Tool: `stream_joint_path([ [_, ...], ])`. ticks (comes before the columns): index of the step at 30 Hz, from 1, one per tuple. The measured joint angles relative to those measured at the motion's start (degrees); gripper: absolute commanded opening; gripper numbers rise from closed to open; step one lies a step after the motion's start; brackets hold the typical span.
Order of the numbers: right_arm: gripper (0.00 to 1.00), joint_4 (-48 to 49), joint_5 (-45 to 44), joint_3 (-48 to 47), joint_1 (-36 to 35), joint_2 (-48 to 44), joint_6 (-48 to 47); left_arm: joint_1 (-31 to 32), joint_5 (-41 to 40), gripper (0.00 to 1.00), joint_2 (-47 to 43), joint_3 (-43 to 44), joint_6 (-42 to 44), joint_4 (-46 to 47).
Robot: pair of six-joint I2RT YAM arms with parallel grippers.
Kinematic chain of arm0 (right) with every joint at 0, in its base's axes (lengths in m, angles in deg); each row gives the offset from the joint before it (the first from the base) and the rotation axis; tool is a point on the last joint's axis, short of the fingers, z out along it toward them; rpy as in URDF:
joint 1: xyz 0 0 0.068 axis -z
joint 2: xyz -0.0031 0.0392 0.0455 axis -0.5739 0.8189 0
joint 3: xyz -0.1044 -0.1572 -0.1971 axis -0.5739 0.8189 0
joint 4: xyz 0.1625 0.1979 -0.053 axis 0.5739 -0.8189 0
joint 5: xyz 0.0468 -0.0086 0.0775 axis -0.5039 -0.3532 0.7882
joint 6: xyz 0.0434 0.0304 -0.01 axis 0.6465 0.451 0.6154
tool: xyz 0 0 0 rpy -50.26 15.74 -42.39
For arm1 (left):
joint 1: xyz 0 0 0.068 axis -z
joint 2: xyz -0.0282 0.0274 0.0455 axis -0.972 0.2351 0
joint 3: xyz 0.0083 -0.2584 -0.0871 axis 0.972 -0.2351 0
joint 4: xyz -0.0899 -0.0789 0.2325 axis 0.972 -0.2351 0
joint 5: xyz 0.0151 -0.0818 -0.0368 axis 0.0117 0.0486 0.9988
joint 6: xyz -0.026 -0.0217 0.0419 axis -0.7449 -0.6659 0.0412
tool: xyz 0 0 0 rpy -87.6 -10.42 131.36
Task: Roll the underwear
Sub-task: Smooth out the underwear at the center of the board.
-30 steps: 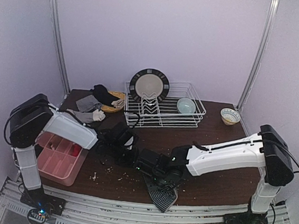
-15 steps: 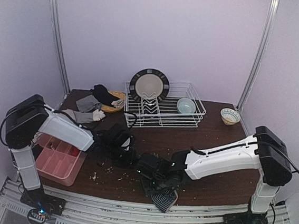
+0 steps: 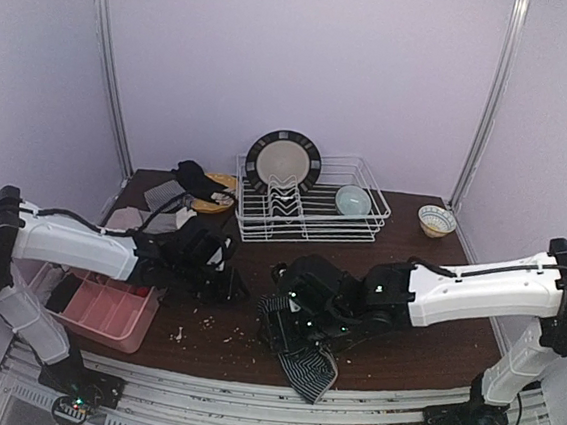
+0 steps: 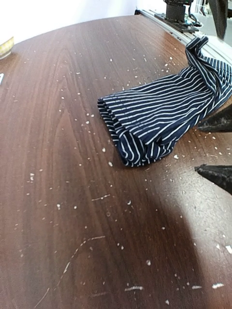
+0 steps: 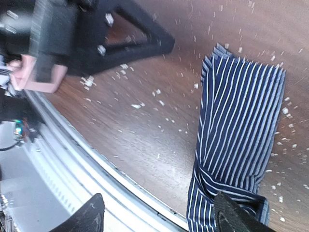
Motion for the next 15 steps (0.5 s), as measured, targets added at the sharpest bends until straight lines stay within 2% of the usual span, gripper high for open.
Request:
stream_joint_path([
  [2, 0.69, -0.9, -1.4, 0.2, 0.2, -2.9, -0.5, 0.0, -0.8, 0.16, -0.8, 0.4, 0.3, -1.0],
  [6, 0.42, -1.0, -3.1, 5.7, 2.9, -9.0, -1.3, 0.0, -0.5, 0.00, 1.0, 4.2, 1.7, -1.9],
  [7, 0.37, -1.0, -3.2, 7.6, 4.3, -10.1, -2.0, 0.0, -0.1, 0.00, 2.4, 5.8, 1.8, -1.8],
  [11, 0.28, -0.8, -2.5, 14.3, 10.8, -10.1, -2.6, 0.0, 3.1, 0.00, 11.9, 15.6, 3.1, -0.4],
  [15, 0.23, -0.9, 0.1, 15.4, 12.2, -7.1, -4.2, 0.0, 5.9, 0.00, 21.2, 22.1, 3.9, 0.2],
])
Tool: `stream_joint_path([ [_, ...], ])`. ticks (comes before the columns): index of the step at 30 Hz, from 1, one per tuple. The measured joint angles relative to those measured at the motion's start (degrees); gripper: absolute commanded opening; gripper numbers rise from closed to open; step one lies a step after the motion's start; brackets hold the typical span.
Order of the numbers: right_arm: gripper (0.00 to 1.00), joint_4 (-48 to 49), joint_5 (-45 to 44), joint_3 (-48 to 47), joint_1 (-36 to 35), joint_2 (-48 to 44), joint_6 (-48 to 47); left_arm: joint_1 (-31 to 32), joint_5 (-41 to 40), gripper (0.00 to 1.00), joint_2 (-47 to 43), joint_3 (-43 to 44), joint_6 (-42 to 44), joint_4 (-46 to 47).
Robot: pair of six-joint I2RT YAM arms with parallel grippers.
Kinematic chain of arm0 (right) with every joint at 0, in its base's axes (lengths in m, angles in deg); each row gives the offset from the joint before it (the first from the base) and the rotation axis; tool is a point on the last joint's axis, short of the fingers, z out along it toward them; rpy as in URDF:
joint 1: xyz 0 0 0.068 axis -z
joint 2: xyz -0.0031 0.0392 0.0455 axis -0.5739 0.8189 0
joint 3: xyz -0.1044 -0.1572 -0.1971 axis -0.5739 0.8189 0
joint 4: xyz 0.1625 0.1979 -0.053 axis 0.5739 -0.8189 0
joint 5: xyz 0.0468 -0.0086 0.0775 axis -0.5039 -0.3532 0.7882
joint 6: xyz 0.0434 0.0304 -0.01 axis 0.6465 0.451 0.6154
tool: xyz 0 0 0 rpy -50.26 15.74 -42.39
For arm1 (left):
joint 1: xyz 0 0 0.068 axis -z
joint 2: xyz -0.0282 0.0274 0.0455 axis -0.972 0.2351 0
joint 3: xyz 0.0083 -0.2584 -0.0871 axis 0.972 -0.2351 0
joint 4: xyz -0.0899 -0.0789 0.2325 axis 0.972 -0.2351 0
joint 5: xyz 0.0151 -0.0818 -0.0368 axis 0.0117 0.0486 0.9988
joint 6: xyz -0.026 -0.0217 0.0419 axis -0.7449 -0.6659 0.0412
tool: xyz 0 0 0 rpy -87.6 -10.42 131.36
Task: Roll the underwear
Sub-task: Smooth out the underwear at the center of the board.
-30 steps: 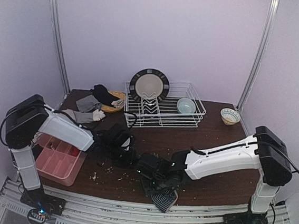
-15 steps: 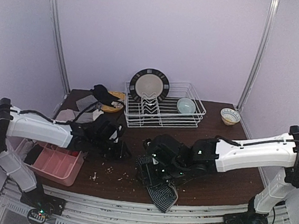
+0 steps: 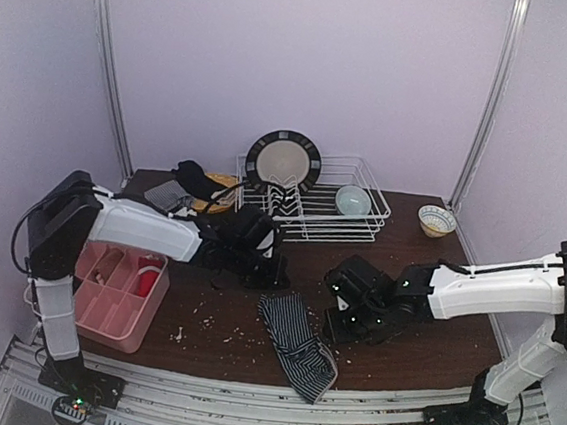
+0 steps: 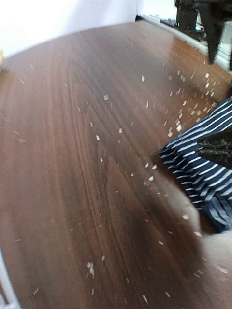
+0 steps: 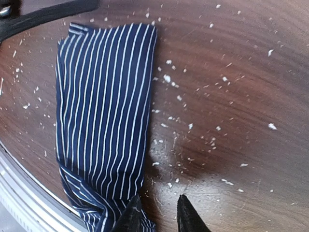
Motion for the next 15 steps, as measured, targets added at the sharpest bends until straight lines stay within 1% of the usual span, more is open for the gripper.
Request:
stream_joint_path([
  [3, 0.19, 0.2, 2.8, 0.0, -0.1, 1.4, -1.3, 0.0, 1.2, 0.00, 5.0, 1.9, 0.2, -0.1],
  [6, 0.17, 0.3, 5.5, 0.0, -0.7, 1.7, -2.4, 0.0, 1.9, 0.00, 7.3, 1.9, 0.2, -0.9],
  [10, 0.15, 0.7, 7.6, 0.4, -3.2, 1.7, -3.8, -0.2, 2.7, 0.00, 8.0, 1.9, 0.2, -0.7],
  [15, 0.13, 0.6, 9.1, 0.9, -8.7, 1.7, -4.6, -0.4, 3.6, 0.00, 8.5, 1.8, 0.2, 0.7],
])
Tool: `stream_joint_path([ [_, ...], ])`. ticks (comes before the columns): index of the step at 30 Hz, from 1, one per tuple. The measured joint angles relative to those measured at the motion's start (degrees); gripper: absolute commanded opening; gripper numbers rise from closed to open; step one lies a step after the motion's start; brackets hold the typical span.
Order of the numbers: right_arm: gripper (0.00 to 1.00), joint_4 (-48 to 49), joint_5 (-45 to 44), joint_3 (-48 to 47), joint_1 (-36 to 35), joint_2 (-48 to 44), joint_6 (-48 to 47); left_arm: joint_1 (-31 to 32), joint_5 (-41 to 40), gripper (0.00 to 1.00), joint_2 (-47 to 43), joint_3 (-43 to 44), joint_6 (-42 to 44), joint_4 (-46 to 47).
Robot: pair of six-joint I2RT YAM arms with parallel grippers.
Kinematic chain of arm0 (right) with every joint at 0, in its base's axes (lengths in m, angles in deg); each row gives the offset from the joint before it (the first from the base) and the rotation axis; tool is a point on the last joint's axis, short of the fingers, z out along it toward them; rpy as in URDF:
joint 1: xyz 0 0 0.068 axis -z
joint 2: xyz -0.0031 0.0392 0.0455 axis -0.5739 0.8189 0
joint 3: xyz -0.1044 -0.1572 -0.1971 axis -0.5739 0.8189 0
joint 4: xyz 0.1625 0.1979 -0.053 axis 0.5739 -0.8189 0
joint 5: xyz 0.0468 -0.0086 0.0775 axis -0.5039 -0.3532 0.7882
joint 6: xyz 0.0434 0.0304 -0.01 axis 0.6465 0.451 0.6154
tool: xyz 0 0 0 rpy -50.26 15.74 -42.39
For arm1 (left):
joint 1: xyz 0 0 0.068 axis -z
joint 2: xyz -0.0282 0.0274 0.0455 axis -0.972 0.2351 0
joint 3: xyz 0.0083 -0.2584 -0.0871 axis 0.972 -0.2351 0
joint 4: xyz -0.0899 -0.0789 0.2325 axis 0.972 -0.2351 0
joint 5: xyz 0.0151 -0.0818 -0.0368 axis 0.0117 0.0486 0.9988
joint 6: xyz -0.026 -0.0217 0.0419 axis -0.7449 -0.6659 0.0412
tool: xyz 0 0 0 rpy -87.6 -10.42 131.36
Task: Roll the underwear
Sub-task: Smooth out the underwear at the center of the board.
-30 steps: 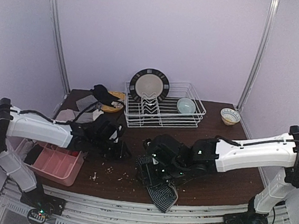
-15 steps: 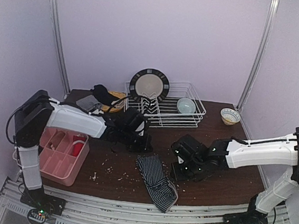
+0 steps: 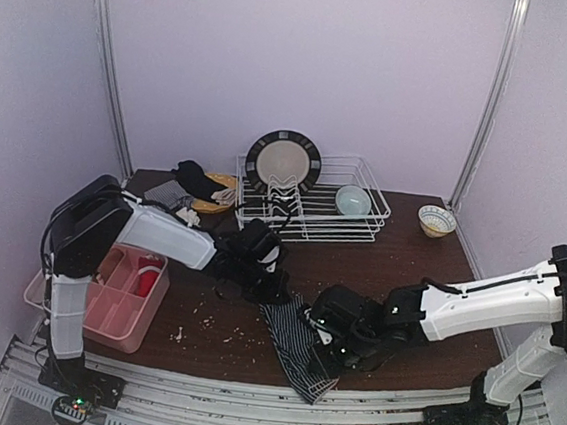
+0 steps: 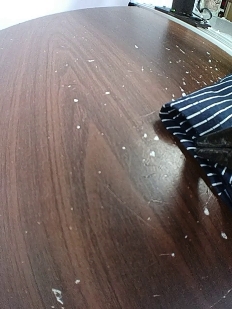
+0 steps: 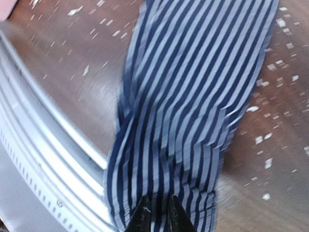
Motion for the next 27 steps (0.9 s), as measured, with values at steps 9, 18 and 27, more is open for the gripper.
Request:
stream_joint_path([
  [9, 0.20, -3.6, -0.2, 0.0, -7.3, 1.9, 0.4, 0.0, 0.5, 0.00, 0.0, -1.0, 0.0, 2.1],
  [18, 0.29, -5.4, -9.0, -2.5, -8.5, -5.6, 1.5, 0.0, 1.0, 0.42, -3.5, -2.5, 1.4, -0.3],
  [27, 0.08, 2.3, -12.0, -3.1, -7.2, 3.2, 3.3, 0.6, 0.7, 0.12, -12.9, -5.9, 1.5, -2.0],
])
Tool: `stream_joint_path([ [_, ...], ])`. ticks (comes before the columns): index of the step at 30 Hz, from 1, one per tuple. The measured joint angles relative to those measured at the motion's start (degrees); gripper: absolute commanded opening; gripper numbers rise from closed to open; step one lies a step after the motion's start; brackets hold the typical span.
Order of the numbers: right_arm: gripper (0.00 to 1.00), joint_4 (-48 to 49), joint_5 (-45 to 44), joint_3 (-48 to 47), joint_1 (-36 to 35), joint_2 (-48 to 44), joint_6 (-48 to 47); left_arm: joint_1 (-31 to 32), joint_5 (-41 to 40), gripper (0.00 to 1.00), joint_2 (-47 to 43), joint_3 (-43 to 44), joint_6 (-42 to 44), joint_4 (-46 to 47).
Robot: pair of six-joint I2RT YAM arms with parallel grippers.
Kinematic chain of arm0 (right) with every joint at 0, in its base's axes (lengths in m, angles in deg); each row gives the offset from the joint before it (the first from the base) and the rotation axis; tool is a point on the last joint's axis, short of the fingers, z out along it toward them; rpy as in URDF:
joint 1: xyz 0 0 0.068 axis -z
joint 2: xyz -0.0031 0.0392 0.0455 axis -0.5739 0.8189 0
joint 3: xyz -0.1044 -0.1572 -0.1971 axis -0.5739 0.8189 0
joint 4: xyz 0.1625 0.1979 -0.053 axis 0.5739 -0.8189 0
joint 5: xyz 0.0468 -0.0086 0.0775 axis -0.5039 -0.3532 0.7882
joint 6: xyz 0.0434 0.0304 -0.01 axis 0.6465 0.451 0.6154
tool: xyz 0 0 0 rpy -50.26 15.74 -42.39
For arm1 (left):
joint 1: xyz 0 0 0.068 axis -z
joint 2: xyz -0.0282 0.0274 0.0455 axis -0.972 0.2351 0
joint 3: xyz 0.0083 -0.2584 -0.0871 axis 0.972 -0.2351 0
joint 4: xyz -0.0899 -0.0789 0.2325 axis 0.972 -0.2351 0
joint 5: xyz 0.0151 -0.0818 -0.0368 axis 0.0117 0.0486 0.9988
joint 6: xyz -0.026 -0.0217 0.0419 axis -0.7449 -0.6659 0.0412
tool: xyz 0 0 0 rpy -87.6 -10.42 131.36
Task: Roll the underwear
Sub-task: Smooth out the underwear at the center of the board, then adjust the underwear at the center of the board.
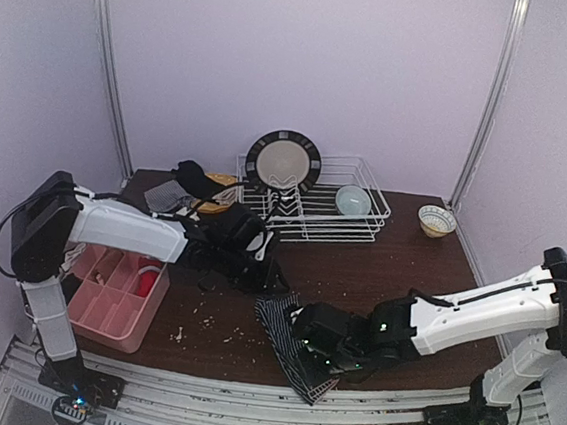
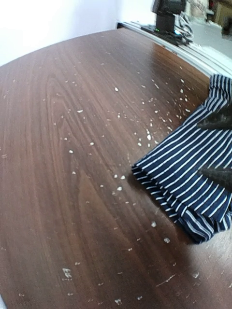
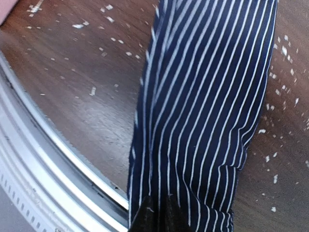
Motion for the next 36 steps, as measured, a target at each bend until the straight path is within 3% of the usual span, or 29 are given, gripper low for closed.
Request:
stream_joint_path([
  [2, 0.05, 1.0, 0.1, 0.6, -0.2, 2.6, 0.9, 0.4, 0.0, 0.00, 0.3, 0.0, -0.3, 0.2],
  [9, 0.05, 4.8, -2.1, 5.0, -3.1, 3.6, 6.1, 1.2, 0.7, 0.00, 8.0, 0.9, -0.2, 0.7],
  [14, 0.30, 6.5, -4.9, 5.7, -5.5, 3.6, 10.4, 0.7, 1.6, 0.00, 11.9, 3.3, -0.2, 3.2],
  [17, 0.38, 6.0, -6.4, 5.6, -7.3, 3.1, 11.4, 0.7, 1.9, 0.00, 13.0, 4.4, -0.2, 4.1],
  [24, 0.38, 2.1, -11.8, 5.9, -8.2, -4.8, 13.7, -0.4, 3.1, 0.00, 19.7, 13.8, 3.5, 3.9],
  [29, 0.35, 2.2, -13.9, 9.1, -7.1, -5.2, 17.1, -1.0, 5.8, 0.01, 26.8, 24.2, 6.3, 2.6],
  [31, 0.34, 2.7, -13.7, 10.4, -6.2, -4.0, 17.7, -1.1, 7.2, 0.11, 29.1, 27.6, 7.1, 2.4],
  [36, 0.34, 4.2, -12.9, 8.7, -4.9, 1.9, 17.6, -1.1, 10.2, 0.60, 29.9, 30.0, 9.3, 1.8],
])
